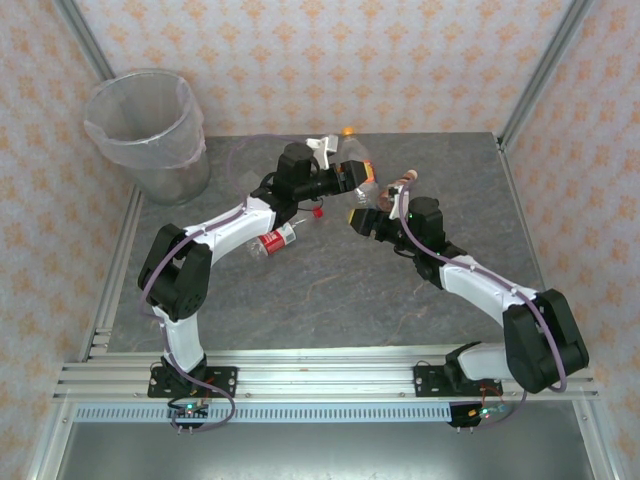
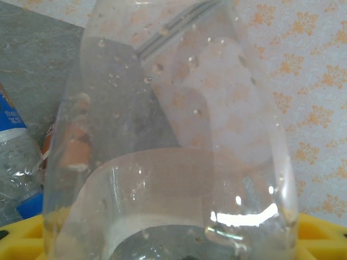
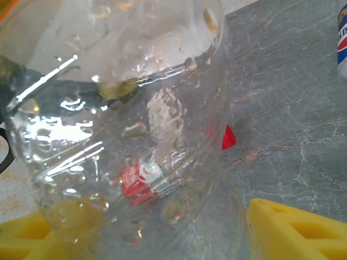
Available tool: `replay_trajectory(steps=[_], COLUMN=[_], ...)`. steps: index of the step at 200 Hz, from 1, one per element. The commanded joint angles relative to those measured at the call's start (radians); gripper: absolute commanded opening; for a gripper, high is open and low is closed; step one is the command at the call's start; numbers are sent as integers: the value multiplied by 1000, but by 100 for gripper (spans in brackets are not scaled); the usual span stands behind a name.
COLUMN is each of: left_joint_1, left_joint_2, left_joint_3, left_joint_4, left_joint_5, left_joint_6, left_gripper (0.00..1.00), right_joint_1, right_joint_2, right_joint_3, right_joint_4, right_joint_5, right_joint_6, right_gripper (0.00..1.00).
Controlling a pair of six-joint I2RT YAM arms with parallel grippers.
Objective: Put the plastic bottles in the bin
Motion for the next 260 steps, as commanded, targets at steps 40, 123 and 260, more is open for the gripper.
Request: replay_trajectory(steps=[40, 123, 260], left_joint_1=[7, 59, 223], left_joint_2=[-41, -102, -303], left_joint_3=[19, -41, 3], left_joint_4=[-45, -80, -483], left_joint_5=[-35, -83, -369], left_joint_6=[60, 83, 388], left_gripper=[58, 57, 56], right_joint_1=[14, 15, 14], right_joint_2=[-74, -202, -224], right_joint_3=[20, -92, -120], right_joint_4=[-20, 85, 23], right_joint_5=[37, 306, 577], right_joint_6=[-78, -79, -39], right_gripper=[98, 99, 99])
